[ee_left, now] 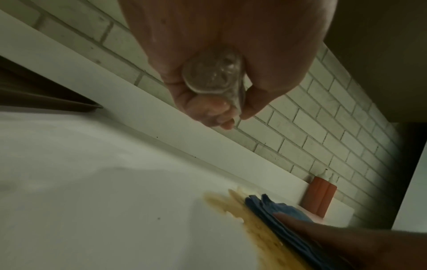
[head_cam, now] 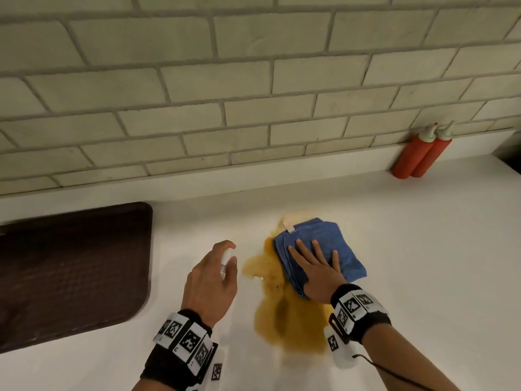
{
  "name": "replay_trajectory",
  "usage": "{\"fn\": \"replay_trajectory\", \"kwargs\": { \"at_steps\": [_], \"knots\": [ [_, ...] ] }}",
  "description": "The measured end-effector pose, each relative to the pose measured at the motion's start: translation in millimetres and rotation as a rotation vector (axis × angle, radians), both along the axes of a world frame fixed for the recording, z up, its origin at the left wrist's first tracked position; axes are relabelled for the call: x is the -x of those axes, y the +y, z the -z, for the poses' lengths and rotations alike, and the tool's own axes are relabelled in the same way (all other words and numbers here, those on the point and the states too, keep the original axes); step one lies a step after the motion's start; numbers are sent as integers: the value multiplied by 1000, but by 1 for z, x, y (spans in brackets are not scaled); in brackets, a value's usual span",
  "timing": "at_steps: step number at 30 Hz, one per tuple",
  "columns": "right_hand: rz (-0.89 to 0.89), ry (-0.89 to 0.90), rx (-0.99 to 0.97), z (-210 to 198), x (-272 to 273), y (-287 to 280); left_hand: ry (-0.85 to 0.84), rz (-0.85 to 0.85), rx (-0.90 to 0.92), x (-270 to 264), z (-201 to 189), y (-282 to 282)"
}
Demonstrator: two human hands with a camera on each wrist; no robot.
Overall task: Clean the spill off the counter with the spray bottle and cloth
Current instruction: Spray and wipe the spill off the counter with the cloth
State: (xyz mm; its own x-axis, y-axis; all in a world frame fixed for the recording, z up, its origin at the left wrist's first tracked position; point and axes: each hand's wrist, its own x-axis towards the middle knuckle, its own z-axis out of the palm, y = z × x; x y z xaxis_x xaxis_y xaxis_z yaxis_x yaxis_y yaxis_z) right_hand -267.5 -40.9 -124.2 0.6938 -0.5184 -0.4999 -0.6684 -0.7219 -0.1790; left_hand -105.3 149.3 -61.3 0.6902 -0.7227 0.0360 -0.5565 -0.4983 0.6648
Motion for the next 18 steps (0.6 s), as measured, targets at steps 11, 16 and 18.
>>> {"fn": "replay_trajectory", "kwargs": {
  "at_steps": [11, 16, 18],
  "knots": [
    [43, 24, 28, 6, 16, 23, 49, -20, -20, 5, 8, 24],
    [69, 56, 3, -7, -40, -16, 56, -13, -24, 8, 14, 33],
    [88, 71, -4, -10, -63, -28, 60, -3, -18, 6, 15, 36]
  ]
}}
